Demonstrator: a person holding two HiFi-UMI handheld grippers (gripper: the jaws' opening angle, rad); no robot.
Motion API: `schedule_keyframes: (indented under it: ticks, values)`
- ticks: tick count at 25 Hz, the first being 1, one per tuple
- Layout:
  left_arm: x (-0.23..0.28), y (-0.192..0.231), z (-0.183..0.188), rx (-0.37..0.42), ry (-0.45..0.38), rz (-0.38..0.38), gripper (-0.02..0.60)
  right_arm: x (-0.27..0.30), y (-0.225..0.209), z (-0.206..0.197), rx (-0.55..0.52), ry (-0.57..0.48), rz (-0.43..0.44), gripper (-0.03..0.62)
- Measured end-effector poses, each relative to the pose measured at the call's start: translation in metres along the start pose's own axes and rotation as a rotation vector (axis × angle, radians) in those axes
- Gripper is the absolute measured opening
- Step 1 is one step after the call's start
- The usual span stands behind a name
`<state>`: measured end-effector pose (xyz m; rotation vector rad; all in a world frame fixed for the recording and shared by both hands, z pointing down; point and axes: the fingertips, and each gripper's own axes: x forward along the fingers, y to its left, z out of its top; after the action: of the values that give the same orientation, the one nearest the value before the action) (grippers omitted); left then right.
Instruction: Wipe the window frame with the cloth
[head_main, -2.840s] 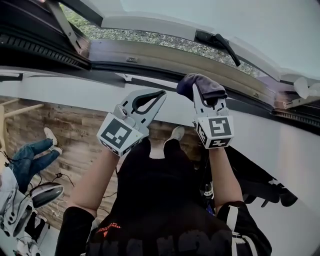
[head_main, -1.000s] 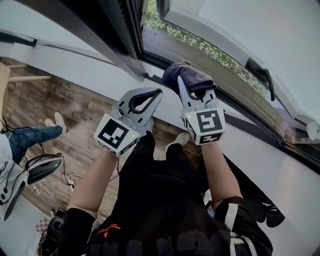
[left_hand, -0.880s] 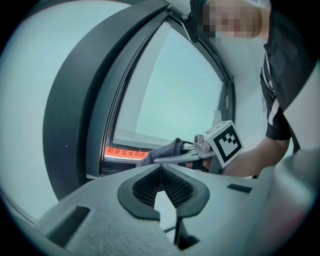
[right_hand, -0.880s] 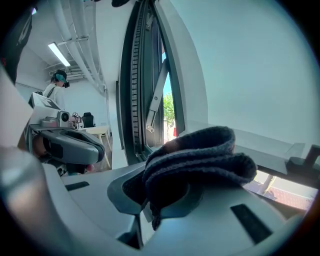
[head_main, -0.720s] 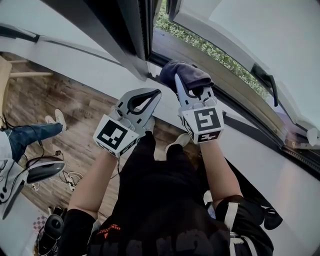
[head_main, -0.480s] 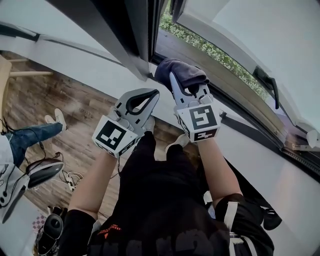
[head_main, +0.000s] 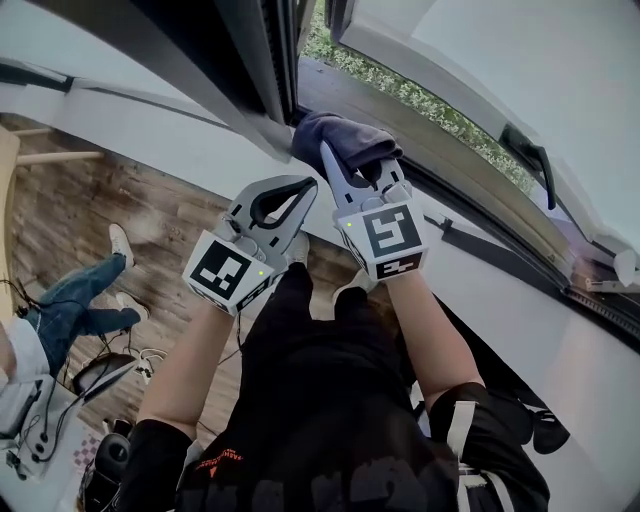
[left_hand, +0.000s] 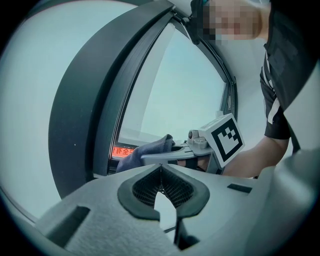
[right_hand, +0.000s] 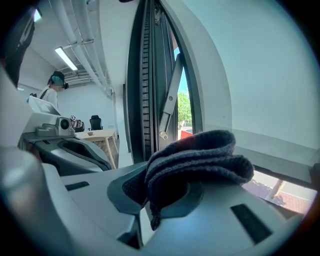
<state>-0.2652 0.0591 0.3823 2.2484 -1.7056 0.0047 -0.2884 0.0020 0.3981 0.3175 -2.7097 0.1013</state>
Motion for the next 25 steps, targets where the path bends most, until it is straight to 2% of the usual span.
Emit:
schedule_keyframes:
  ticks: [4, 12, 20, 25]
  values:
    - [0.008, -0.011, 0.003, 0.012, -0.002, -0.026, 0.021, -0.015, -0.007, -0.003, -0.001, -0.005, -0.01, 0.032]
    - [0.046, -0.037, 0.006, 0.0, 0.038, -0.099, 0.021, -0.053, -0.047, -0.008, 0.036, -0.022, -0.09, 0.032]
    - [0.071, -0.075, 0.011, 0.065, 0.031, -0.169, 0.021, -0.101, -0.082, -0.017, 0.053, -0.038, -0.174, 0.032]
    - [0.089, -0.098, 0.013, 0.073, 0.037, -0.203, 0.021, -0.13, -0.103, -0.023, 0.063, -0.044, -0.222, 0.032]
